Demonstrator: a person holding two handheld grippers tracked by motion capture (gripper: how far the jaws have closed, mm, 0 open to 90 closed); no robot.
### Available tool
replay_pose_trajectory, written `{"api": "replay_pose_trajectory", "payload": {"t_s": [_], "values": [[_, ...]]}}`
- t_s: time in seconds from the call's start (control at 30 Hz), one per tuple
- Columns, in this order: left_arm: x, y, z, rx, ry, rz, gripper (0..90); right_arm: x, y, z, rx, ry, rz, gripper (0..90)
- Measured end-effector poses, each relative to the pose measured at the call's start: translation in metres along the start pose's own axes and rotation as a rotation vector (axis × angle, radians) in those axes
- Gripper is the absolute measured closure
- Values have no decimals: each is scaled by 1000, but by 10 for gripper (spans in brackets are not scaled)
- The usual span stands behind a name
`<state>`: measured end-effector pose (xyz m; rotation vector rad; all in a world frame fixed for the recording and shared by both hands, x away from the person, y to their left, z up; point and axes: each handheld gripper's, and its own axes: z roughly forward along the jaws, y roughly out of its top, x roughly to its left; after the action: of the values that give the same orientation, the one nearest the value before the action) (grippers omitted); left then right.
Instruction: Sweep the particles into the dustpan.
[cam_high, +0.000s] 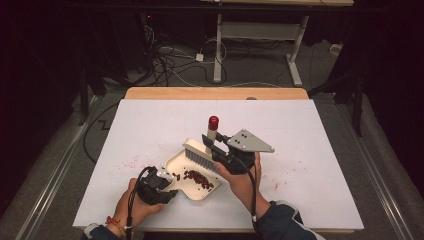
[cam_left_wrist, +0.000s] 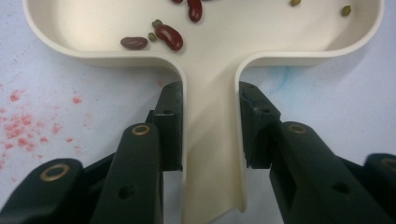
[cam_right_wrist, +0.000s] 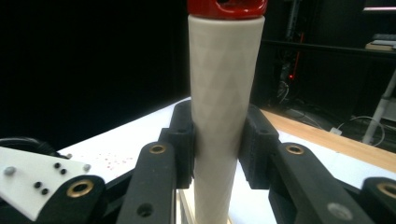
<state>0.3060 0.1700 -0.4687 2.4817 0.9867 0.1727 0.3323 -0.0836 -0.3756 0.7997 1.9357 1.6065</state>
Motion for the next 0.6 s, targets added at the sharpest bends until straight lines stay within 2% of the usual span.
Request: {"api": "replay_pose_trajectory", "payload": {"t_s": [0.17,0.3,0.4,0.5,0.53,0.6], "values": [[1,-1,-1,3,-1,2,641,-12,4,-12,-11,-13,0,705],[-1,-1,-2,8,11,16,642,-19,5,-26,-3,-38,-48,705],[-2,-3,-4,16,8,24,642,-28,-2,-39,29,-60,-81,705],[-3,-4,-4,14,11,24,642,-35,-5,-43,42,-73,-80,706],[-3,-4,-4,14,12,25,642,-42,-7,-47,41,-90,-61,705],[-3,-4,-5,13,11,26,642,-48,-8,-50,46,-100,-53,705]]}}
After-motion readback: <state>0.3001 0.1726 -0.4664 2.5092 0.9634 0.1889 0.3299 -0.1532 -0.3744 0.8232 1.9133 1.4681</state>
